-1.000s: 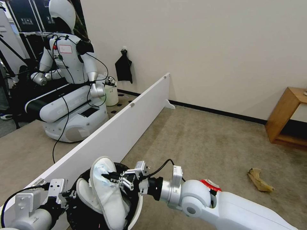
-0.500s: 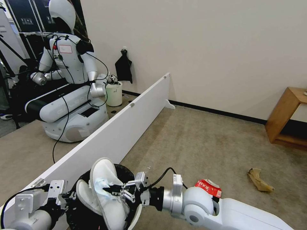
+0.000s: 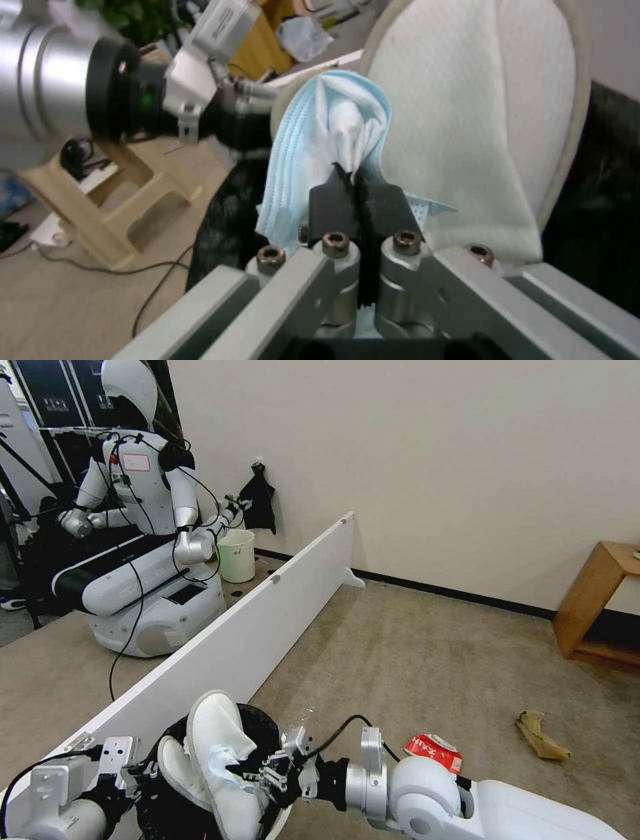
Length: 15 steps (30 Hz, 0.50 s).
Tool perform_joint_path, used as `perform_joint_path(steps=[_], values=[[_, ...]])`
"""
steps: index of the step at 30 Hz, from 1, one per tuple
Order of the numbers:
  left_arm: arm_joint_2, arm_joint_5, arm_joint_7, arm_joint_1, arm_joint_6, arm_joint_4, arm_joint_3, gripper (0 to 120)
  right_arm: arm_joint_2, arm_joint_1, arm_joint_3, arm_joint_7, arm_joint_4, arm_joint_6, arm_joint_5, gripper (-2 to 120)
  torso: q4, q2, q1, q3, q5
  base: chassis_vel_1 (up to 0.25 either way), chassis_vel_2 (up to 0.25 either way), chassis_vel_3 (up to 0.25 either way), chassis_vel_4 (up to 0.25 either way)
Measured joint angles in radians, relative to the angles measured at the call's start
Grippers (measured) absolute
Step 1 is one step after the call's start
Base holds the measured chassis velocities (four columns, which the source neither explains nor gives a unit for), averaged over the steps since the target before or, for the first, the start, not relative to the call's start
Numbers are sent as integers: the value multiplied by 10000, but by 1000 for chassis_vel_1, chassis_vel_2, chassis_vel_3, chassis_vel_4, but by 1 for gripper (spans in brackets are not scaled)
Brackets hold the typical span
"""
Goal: Pick up the trash bin, then pick up the garbage from the floor and place it into the trash bin.
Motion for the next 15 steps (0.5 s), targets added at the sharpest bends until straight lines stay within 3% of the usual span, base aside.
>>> perform_joint_path(steps=[2, 15], values=[[-9, 14, -3, 2, 0, 0, 8, 2, 248, 374, -111, 1057, 310, -743, 801, 0, 2, 0, 0, 0, 0, 0, 0, 0, 0], [-47, -72, -57, 52, 0, 0, 18, 2, 431, 485, -323, 1621, 50, -1237, 860, 0, 0, 0, 0, 0, 1, 0, 0, 0, 0]])
